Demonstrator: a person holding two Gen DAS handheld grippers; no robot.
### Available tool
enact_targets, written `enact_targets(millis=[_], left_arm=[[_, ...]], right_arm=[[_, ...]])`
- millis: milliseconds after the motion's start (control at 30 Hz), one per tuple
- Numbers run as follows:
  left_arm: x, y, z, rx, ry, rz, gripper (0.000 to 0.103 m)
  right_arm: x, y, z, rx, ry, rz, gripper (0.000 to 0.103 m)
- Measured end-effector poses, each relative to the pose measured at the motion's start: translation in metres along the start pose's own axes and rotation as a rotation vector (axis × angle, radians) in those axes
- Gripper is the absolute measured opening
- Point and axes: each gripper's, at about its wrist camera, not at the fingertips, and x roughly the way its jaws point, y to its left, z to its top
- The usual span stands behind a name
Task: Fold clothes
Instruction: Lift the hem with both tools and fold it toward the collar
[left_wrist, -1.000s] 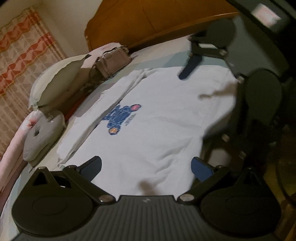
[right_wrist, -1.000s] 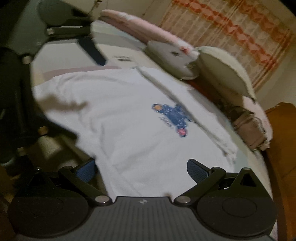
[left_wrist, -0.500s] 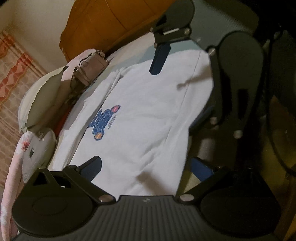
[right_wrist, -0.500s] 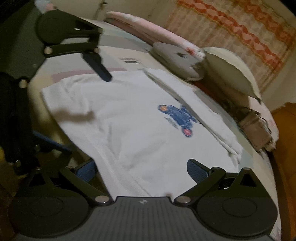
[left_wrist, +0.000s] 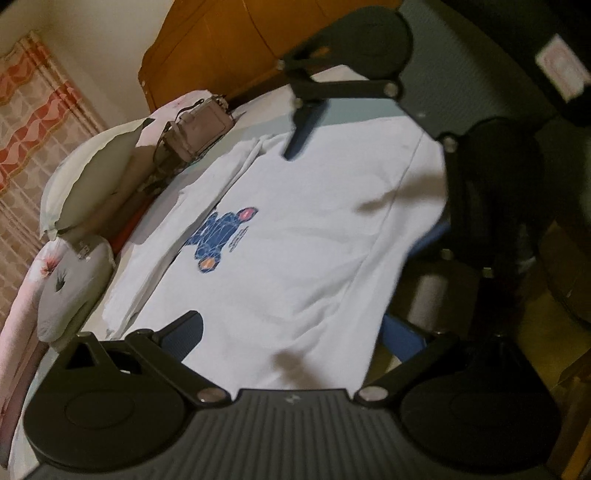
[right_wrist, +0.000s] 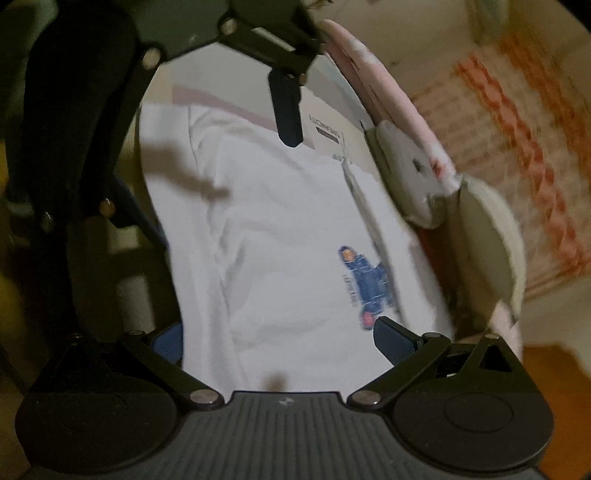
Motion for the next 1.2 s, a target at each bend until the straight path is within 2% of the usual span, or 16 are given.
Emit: enact_targets(millis=[100,200,333,433,533,600,700,867,967,1100,1200], left_arm=[[0.008,-0.007,0.004,0.021,0.001,0.008,0.102],[0.018,-0.013,0.005,0.054,0.012,0.074,0.102],[0.023,-0.007,0.008,0.030,0.009,0.175,0.102],[0.015,0.003,0.010,-0.022,-0.025,0.176,0.102],[0.010,0.009,0.011,-0.034,-0.026,0.187,0.102],[0.008,0.010,0.009,-0.026,-0.020,0.189,0.102],[0.005,0.006,0.004,0.000,-0.009,0.167,0.102],[0.015,-0.008,0.004,0.046,-0.011,0.150,0.102],[0.025,-0.014,0.009,0.054,-0.029,0.180,0.102],[0.040,-0.016,0.012,0.044,-0.021,0.283,0.102],[0.044,-0.016,0.003,0.068,0.013,0.355,0.102]], right_arm=[[-0.002,-0.001,0.001,-0.017,-0.012,-0.056,0.103],[-0.005,-0.005,0.002,0.020,-0.017,-0.088,0.103],[-0.011,-0.011,-0.001,0.089,-0.018,-0.059,0.103],[-0.012,-0.011,-0.002,0.151,-0.031,-0.020,0.103],[-0.006,-0.006,0.001,0.204,-0.031,-0.007,0.103],[0.002,0.001,0.000,0.192,0.002,-0.081,0.103],[0.008,0.006,-0.010,0.138,0.062,-0.242,0.103],[-0.010,-0.009,-0.014,0.217,-0.006,-0.294,0.103],[-0.009,-0.013,-0.014,0.245,-0.012,-0.287,0.103],[-0.004,-0.016,-0.017,0.285,-0.008,-0.252,0.103],[0.008,-0.008,-0.025,0.293,0.037,-0.219,0.103]])
